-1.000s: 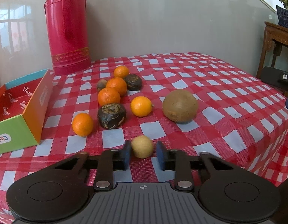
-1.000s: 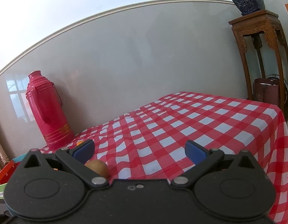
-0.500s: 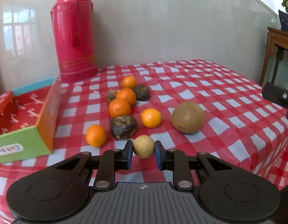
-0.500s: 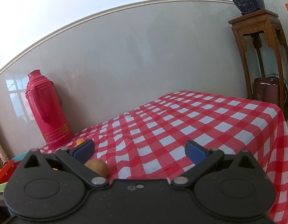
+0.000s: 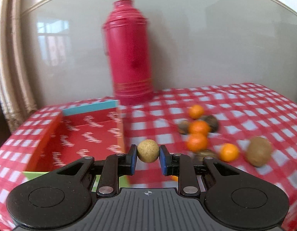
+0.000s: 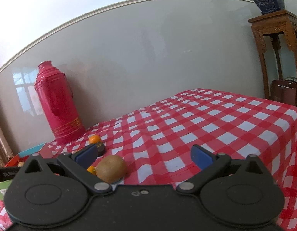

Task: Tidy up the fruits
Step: 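Carry the tan fruit with the left gripper into the cardboard box and release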

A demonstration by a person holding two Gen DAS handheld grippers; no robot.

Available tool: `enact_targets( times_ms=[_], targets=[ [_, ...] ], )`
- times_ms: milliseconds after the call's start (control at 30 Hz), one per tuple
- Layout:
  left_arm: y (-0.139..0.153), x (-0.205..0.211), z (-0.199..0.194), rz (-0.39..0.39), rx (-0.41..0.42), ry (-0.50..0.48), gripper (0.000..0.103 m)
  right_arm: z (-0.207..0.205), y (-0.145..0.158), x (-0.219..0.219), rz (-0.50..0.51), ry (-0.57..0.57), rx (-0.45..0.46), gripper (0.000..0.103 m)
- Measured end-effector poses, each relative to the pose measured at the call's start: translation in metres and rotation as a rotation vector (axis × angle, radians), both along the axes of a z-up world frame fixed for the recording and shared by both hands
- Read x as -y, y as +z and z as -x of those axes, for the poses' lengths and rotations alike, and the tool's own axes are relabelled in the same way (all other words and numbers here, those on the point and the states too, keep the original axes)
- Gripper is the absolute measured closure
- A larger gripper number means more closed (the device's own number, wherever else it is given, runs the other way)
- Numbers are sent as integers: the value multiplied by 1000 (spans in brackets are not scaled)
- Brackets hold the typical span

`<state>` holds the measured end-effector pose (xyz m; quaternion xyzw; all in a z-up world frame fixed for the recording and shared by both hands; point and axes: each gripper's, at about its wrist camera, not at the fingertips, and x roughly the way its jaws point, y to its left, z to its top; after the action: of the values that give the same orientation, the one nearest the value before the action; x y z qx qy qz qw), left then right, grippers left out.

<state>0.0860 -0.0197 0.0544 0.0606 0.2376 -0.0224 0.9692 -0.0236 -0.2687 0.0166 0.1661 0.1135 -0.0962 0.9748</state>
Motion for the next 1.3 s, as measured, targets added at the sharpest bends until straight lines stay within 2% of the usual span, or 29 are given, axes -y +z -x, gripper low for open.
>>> enact_targets(
  times_ms=[267,500,767,1033,1067,1200,1300],
  targets=[
    [0,-65,-34,44,-32,194,78,-7,0,-13,25,30,-15,5],
    [-18,-117,-62,111,-154,354,78,-11,-1,-21,34,49,-23,5],
    [-25,-133,-74,102,-204,392,78,-17,-2,-27,30,71,-31,5],
    [-21,-143,-75,78,-215,428,77,-17,-2,-28,20,83,-31,5],
    [-21,-144,-75,81,-216,422,74,-18,-2,-28,20,83,-32,5],
    [-19,-136,-71,84,-205,379,38,-18,-2,-28,19,80,-32,5],
    [-17,-127,-67,72,-188,382,23,-17,-2,-27,24,79,-33,5]
  ],
)
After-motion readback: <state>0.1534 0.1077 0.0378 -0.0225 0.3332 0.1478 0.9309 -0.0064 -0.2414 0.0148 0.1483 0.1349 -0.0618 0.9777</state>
